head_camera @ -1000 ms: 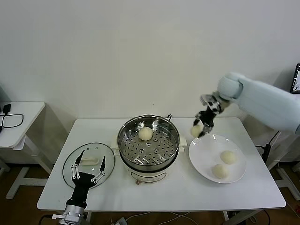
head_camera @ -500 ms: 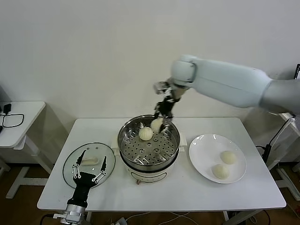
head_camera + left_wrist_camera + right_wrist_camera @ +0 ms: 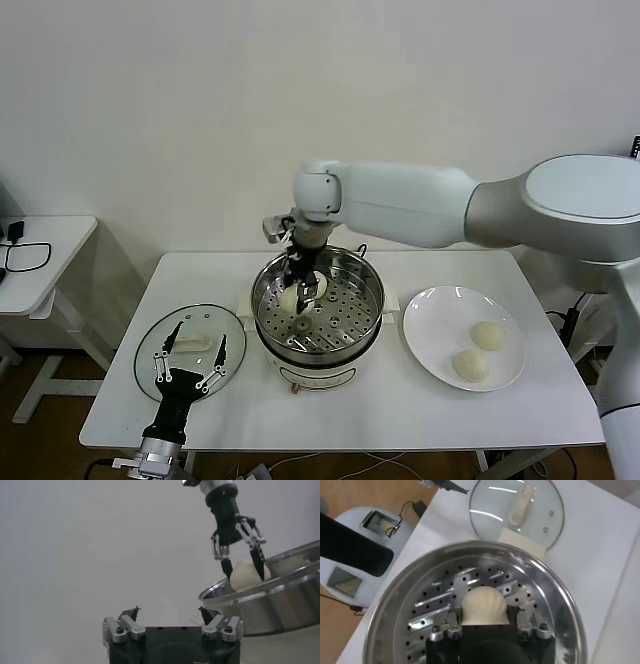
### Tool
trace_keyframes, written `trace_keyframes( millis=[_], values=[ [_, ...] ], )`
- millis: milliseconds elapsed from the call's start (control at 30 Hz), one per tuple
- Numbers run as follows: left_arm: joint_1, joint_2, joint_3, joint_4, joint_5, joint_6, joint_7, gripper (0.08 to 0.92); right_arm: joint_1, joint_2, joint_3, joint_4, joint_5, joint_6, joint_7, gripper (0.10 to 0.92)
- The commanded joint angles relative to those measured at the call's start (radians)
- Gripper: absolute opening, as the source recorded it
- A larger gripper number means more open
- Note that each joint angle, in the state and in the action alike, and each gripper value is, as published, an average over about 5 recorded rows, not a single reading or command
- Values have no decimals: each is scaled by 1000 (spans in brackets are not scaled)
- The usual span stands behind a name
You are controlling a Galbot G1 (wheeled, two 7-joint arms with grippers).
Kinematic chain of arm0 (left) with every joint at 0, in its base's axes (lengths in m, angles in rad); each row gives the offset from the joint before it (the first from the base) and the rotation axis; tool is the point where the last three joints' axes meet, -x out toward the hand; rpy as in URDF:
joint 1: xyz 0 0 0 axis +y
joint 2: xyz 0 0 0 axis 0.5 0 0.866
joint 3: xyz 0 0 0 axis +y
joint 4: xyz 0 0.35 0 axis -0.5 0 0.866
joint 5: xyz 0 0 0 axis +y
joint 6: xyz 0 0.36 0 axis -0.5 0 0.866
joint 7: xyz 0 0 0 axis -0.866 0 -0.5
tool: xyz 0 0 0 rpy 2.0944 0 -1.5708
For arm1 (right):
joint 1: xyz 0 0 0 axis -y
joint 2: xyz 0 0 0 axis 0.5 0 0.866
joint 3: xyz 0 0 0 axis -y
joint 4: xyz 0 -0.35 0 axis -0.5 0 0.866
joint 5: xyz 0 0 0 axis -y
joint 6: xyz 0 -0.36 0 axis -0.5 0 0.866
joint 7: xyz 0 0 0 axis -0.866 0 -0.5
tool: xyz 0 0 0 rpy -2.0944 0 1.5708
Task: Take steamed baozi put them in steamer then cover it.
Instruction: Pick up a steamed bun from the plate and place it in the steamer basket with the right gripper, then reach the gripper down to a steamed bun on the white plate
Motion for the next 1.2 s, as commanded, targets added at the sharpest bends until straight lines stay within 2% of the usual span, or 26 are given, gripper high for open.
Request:
trace_keyframes(
  millis=[33,267,367,500,600,733,867,1200],
  values=[
    [0,1,-1,2,-1,-1,-1,823,-61,56,-24,-25,5,-16,37,619],
    [-2,0,-2,7,-1,-2,-2,823,-71,54,-21,-40,-11,-16,44,635],
    [-3,1,-4,8,-2,-2,-2,823,-71,46,-16,-31,-8,-16,52,678],
    [-3,1,-4,8,-2,-2,-3,823,-49,13,3,6,-11,-16,53,778],
    [-1,0,-7,6,-3,-2,-3,823,-7,-46,22,62,-16,-15,41,815],
    [4,0,-11,2,-2,-2,-3,823,61,-178,63,155,-45,-8,12,822],
    [6,-1,-11,-3,-1,-1,-3,823,117,-373,113,225,-134,33,-68,823],
    [9,-4,-5,-10,5,2,-1,823,72,-823,129,274,-369,194,-257,823]
  ],
)
